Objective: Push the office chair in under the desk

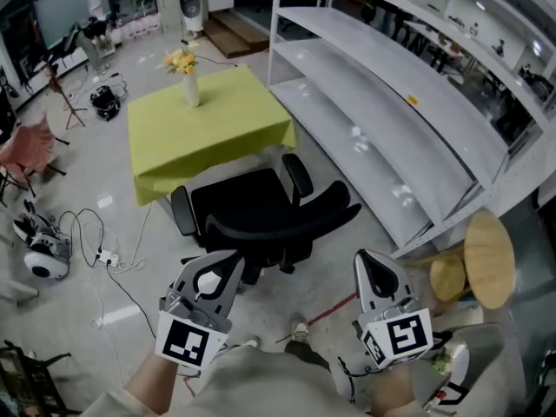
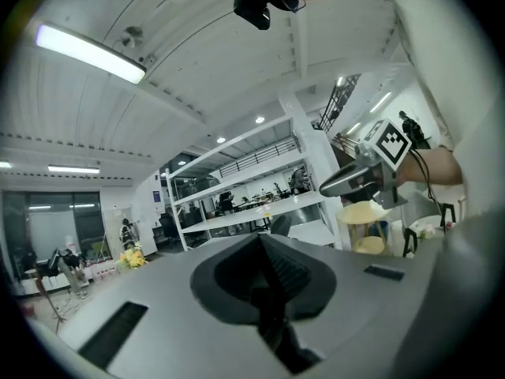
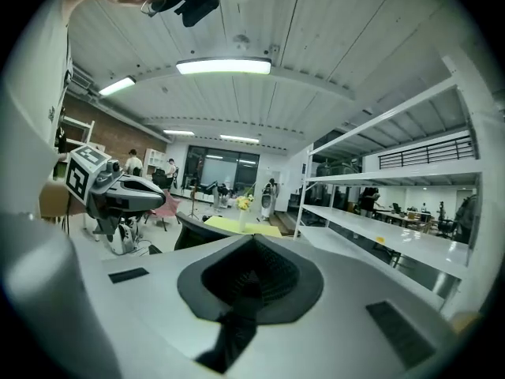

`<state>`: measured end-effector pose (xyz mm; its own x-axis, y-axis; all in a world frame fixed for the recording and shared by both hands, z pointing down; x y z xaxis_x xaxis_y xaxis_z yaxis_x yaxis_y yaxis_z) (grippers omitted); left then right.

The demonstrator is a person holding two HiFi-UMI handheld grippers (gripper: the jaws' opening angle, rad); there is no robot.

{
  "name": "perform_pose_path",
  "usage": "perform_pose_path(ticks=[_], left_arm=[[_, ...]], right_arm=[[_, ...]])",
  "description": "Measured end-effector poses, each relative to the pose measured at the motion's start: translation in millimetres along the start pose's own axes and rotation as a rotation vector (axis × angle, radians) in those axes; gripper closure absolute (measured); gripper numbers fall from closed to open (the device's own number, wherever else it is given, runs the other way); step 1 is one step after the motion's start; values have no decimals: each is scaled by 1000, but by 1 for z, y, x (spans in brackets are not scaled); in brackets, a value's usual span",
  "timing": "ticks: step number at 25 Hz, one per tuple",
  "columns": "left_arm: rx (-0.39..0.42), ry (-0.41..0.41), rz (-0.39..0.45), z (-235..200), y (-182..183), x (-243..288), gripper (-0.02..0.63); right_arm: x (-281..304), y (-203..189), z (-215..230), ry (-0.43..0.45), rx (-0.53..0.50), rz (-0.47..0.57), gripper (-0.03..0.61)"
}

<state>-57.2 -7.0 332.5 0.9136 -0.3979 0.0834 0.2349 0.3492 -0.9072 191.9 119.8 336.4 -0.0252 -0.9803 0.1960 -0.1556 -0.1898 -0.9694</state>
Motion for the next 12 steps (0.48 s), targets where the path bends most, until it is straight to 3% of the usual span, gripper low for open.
perform_pose_path(ticks=[12], left_arm=[[-26, 292, -164, 33, 19, 3, 604]], right_arm=[[33, -10, 63, 261, -37, 22, 572]])
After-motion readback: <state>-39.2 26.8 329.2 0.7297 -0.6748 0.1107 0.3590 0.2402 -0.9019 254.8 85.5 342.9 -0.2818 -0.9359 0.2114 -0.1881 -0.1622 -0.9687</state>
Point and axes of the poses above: the fingertips, and each gripper's own axes: x forward along the fingers, z to its right, y out of its top, the point moved 9 cm from there along -x, backward along the fingers, and after that the axes turned 1 degree about x, right-handed, at the moved point
